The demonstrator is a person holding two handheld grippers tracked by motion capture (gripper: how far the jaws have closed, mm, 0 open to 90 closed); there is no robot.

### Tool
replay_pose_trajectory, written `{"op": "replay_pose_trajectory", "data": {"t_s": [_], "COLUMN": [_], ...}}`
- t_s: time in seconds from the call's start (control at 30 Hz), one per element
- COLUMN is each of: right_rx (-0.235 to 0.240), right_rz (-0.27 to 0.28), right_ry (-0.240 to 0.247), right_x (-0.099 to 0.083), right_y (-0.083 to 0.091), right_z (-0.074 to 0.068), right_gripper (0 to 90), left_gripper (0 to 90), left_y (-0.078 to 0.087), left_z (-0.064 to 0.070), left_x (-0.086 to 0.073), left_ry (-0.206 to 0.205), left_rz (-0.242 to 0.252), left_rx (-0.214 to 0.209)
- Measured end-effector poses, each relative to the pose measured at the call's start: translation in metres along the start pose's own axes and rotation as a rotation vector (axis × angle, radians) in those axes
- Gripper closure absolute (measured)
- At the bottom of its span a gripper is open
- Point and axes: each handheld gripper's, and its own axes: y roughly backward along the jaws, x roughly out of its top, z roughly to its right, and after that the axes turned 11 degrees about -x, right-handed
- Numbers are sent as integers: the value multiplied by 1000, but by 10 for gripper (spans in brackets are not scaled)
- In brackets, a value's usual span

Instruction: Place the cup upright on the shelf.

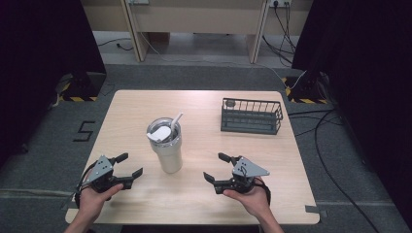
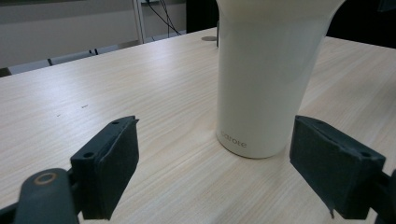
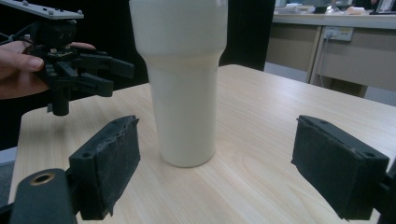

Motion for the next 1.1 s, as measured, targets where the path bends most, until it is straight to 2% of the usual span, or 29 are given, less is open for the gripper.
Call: {"op": "replay_pose_trajectory", "data": {"t_s": [0.57, 1.1], "right_rx": [22, 70], "right_rz": [31, 13], "right_ry": [4, 3], "right_x": [13, 15], "right_y": [-36, -69], "right_z": [-4, -15], "right_gripper": [160, 168], "left_gripper": [153, 153], "left_y": [0, 1], "left_z": [0, 0], "left_x": [0, 0], "left_ry": [0, 2], "left_rz": [2, 4], "left_rx": [-6, -7]}}
